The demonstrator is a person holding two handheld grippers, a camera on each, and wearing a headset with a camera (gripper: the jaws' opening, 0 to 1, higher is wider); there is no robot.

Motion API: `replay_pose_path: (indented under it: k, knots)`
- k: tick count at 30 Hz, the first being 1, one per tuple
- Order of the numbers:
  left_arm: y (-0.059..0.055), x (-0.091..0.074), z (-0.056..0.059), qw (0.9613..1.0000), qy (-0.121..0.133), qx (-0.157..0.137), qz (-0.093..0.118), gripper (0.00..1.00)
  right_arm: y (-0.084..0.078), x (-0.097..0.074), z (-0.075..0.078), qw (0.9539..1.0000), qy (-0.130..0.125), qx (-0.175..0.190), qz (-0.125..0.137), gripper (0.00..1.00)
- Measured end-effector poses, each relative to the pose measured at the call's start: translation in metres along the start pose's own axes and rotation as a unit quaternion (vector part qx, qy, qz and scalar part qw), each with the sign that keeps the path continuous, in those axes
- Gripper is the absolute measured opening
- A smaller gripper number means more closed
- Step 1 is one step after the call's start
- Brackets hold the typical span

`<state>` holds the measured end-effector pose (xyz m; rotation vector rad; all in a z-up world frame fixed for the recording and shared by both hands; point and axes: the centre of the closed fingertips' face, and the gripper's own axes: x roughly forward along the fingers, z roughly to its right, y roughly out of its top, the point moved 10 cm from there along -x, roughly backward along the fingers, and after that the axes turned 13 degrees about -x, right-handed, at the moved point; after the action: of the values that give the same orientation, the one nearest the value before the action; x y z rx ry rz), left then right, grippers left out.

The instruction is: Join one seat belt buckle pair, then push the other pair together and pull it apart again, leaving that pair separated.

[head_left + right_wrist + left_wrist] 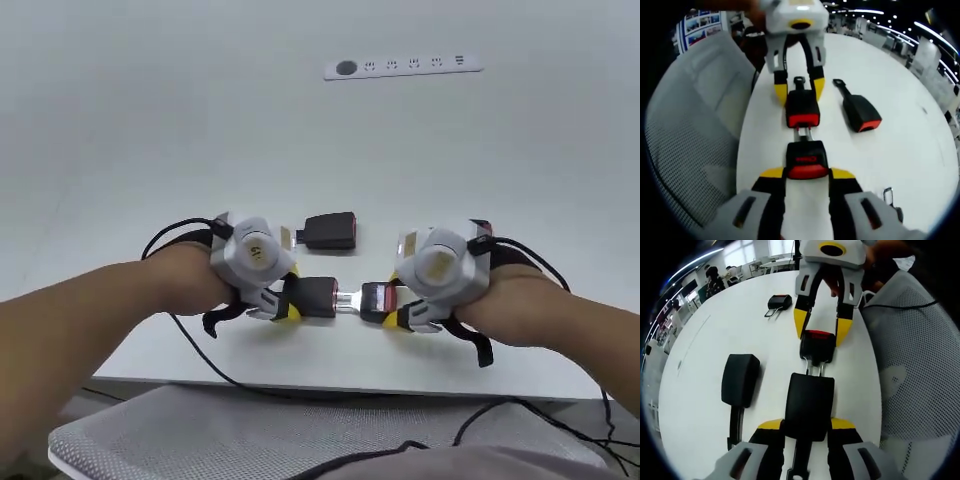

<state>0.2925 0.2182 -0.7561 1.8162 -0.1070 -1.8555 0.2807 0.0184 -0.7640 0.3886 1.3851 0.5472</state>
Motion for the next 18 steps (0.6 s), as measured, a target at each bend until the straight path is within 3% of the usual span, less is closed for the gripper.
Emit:
replay_pose_path:
  k: [5, 9, 18]
  knots:
    - [0.001, 0.000, 0.000, 1.0000, -0.003, 0.005, 0.002, 0.33, 0.003, 0.003, 0.001, 1.0000, -0.002, 0.007, 0.005, 0.31]
    - [-0.003, 0.000, -0.003, 0.9998, -0.008, 0.007, 0.016, 0.33, 0.004, 0.004, 0.000, 1.0000, -0.004, 0.005, 0.007, 0.31]
    - [-0.001, 0.001, -0.002, 0.9999, -0.006, 0.011, 0.008, 0.32, 0.011, 0.009, 0.003, 1.0000, 0.001, 0.002, 0.007, 0.30]
